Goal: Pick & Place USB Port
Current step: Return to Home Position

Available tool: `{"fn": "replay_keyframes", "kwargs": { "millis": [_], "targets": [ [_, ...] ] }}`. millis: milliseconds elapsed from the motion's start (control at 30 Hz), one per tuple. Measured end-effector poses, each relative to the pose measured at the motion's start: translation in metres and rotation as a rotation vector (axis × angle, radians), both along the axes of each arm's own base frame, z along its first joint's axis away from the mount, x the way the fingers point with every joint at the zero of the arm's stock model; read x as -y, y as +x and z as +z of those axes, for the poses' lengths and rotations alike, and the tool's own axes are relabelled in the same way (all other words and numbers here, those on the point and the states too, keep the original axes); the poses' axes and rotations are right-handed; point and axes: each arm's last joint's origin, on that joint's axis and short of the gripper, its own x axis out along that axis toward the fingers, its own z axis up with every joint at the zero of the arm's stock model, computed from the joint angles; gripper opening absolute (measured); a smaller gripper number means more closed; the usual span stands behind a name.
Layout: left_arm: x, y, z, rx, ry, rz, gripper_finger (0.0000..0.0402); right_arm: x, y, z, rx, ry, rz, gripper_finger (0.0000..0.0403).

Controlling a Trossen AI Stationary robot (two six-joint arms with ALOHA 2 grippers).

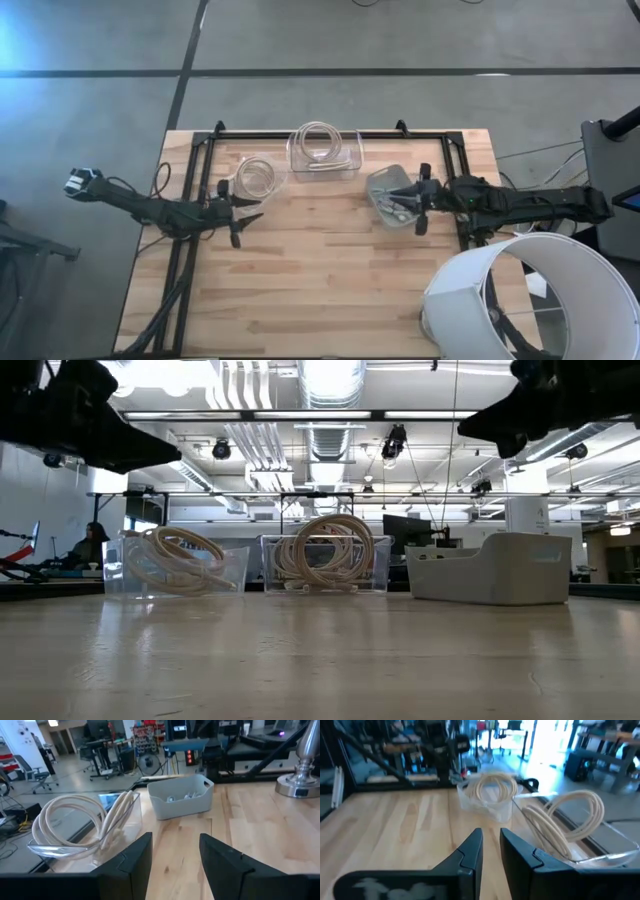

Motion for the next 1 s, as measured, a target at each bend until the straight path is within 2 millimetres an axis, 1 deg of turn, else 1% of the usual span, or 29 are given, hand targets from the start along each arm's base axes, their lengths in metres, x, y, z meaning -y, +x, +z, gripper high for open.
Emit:
{"fn": "replay_keyframes", "kwargs": {
  "millis": [167,333,567,1000],
  "targets": [
    [-0.002,-0.007,-0.013,0.041,0.005,-0.002,0.0168,-0.001,-0.012,-0.010,0.099,-0.004,0.000,0.0068],
    [-0.004,-0.013,-0.020,0.091,0.007,-0.002,0.0168,-0.001,-0.022,-0.023,0.167,-0.011,0.000,0.0073],
    [-0.005,-0.019,-0.016,0.156,0.034,-0.025,0.0168,-0.001,-0.033,-0.034,0.216,-0.013,0.000,0.0076],
    [-0.007,-0.024,-0.015,0.172,0.043,-0.033,0.0168,-0.002,-0.044,-0.050,0.285,-0.018,-0.001,0.0059]
  ]
}}
